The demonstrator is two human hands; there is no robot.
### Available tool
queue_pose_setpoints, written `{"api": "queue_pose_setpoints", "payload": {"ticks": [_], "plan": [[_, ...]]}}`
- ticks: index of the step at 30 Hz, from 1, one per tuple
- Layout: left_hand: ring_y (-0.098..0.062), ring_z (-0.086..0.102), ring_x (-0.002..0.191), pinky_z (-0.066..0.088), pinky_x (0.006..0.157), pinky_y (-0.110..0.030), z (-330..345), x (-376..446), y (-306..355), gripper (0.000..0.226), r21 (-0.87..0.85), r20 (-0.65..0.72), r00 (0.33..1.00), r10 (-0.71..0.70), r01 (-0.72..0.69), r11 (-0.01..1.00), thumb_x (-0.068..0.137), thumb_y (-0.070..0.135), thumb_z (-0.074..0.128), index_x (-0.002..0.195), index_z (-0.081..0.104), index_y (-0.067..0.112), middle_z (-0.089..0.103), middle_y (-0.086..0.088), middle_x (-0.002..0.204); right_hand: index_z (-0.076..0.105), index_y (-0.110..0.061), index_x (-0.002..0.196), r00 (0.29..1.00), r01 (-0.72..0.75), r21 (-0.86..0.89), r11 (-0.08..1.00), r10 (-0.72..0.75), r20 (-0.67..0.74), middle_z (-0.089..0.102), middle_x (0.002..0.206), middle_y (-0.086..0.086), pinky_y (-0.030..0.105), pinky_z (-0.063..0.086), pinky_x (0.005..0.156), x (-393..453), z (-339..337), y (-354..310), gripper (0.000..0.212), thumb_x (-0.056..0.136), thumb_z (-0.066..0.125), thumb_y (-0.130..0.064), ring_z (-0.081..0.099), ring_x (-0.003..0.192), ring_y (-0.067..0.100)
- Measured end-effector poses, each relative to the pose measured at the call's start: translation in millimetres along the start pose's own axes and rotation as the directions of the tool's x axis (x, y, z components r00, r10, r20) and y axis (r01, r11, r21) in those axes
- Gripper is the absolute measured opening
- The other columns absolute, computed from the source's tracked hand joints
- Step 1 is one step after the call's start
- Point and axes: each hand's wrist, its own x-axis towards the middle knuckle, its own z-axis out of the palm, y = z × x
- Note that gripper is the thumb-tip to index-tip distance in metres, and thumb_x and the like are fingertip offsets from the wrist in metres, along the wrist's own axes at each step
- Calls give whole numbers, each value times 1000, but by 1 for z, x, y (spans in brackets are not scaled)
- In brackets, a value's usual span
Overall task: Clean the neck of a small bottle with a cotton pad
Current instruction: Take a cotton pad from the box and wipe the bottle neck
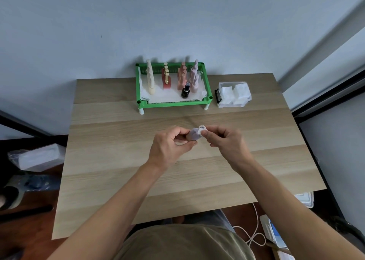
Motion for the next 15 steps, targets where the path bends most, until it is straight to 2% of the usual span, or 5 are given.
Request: {"api": "queue_pose_setpoints", "payload": {"ticks": [3, 7, 10, 12, 15], "plan": [[-1, 75, 85, 62, 80, -21, -1, 2, 3, 29, 12, 22, 999, 24, -24, 1000, 74, 26, 91, 99, 76, 24, 79, 13, 95, 81, -25, 100, 1000, 13, 1, 1000, -13, 18, 79, 87, 0, 19, 55, 69, -2, 1, 3, 16, 88, 77, -35, 63, 73, 3], [-5, 76, 81, 64, 79, -29, -6, 7, 3, 30, 0, 77, 997, -12, 12, 1000, 71, 24, 91, 97, 77, 19, 80, 10, 91, 79, -25, 99, 995, 92, -17, 996, -92, 51, 76, 82, -6, 18, 53, 69, -2, 0, 6, 10, 91, 75, -28, 63, 73, 2], [-10, 77, 79, 64, 76, -31, -12, 10, 3, 34, -87, 157, 986, -60, 74, 993, 68, 33, 90, 97, 77, 22, 81, 7, 89, 78, -21, 99, 980, 187, -72, 980, -182, 77, 75, 84, 6, 30, 53, 68, 0, -5, 8, 9, 92, 74, -21, 60, 74, 9], [-13, 78, 79, 63, 75, -29, -14, 10, 4, 34, -160, 200, 977, -77, 110, 981, 68, 33, 90, 97, 77, 22, 81, 4, 91, 78, -18, 99, 958, 279, -148, 949, -266, 104, 71, 82, 6, 34, 49, 65, 2, -10, 8, 8, 92, 74, -19, 56, 70, 14], [-14, 77, 79, 61, 73, -24, -13, 10, 5, 31, -292, 240, 966, -96, 166, 942, 69, 25, 92, 97, 78, 20, 81, -3, 92, 76, -15, 99, 908, 418, -276, 866, -386, 163, 66, 83, 0, 22, 43, 68, 6, -15, 5, 7, 93, 72, -16, 54, 71, 16]]}}
